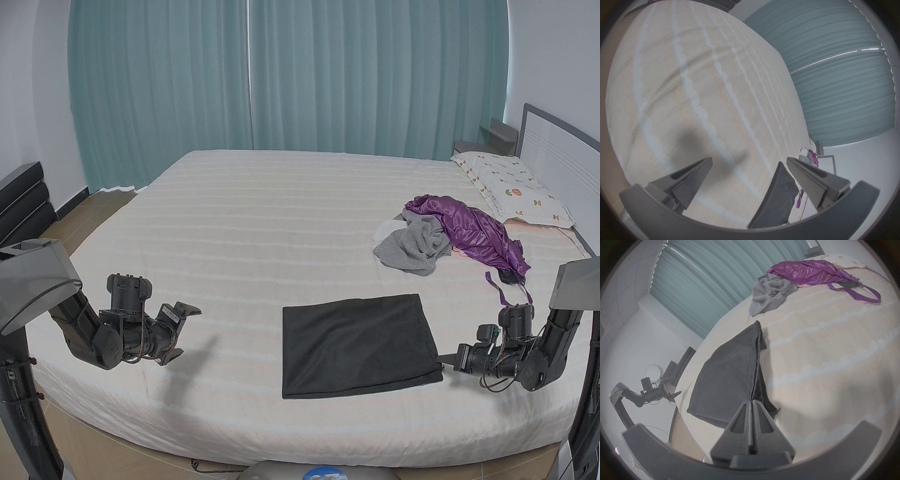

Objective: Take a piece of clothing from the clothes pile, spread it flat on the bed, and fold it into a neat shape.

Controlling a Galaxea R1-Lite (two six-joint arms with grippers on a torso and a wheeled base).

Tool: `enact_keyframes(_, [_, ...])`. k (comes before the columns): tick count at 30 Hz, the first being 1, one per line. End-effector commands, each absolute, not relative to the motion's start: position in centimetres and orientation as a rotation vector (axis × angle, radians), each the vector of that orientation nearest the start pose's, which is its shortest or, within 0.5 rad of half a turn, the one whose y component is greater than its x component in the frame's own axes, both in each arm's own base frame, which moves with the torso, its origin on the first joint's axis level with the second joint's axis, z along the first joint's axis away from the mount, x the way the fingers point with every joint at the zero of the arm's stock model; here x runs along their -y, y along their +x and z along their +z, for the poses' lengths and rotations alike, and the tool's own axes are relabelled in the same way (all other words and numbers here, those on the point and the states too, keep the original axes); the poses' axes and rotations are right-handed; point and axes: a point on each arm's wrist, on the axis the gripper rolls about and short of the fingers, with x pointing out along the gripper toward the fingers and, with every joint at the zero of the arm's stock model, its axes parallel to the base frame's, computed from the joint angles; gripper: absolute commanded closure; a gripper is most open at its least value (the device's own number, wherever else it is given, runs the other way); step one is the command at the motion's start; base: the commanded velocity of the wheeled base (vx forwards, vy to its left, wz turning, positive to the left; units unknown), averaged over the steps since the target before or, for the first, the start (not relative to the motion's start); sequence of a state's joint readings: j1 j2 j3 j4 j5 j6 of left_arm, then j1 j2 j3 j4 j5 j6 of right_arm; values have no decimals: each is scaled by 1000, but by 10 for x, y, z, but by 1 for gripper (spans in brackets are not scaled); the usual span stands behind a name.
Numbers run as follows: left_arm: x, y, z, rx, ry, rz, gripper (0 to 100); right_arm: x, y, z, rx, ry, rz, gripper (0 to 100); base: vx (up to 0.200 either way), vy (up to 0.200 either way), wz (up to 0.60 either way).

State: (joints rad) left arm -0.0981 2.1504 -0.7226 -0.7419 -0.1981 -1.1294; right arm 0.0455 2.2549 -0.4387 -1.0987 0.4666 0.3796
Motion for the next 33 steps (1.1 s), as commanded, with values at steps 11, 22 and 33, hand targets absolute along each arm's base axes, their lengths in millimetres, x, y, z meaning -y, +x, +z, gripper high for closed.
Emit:
enact_keyframes(11, [38,341,24,-774,-1110,135,0,-16,280,-13,-797,471,353,100,0,0,0])
enact_keyframes(22, [38,341,24,-774,-1108,135,0,-12,275,-17,-821,422,356,100,0,0,0])
enact_keyframes(33, [38,341,24,-774,-1108,135,0,-8,284,-14,-789,415,356,0,0,0,0])
